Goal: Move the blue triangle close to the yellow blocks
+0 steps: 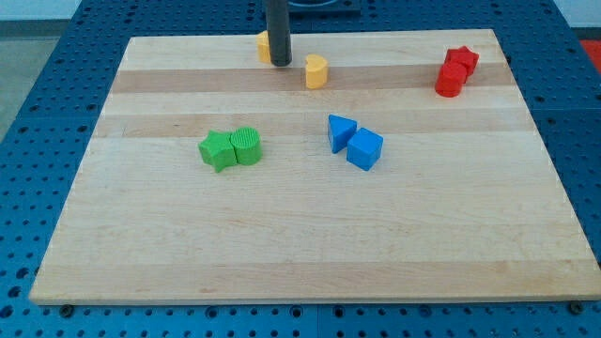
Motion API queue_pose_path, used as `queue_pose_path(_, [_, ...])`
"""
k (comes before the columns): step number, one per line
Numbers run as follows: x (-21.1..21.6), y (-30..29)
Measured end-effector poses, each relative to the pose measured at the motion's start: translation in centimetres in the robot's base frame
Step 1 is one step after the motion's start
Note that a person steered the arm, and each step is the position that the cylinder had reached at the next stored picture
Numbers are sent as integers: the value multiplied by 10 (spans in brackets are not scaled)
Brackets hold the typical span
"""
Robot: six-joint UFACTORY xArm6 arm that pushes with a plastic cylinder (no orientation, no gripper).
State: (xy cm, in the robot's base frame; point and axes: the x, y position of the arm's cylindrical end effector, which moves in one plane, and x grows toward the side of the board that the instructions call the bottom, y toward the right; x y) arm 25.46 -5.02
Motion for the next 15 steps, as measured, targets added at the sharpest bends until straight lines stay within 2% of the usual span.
queue_pose_path(2, [38, -35])
queue_pose_path(3, [73, -43])
queue_pose_path(4, [78, -14])
queue_pose_path(5, [78, 38])
queue_pose_path(6, [77, 60])
queue_pose_path(10, [8, 48])
queue_pose_path(11, [11, 49])
queue_pose_path(13, [80, 39])
queue_pose_path(15, [177, 38])
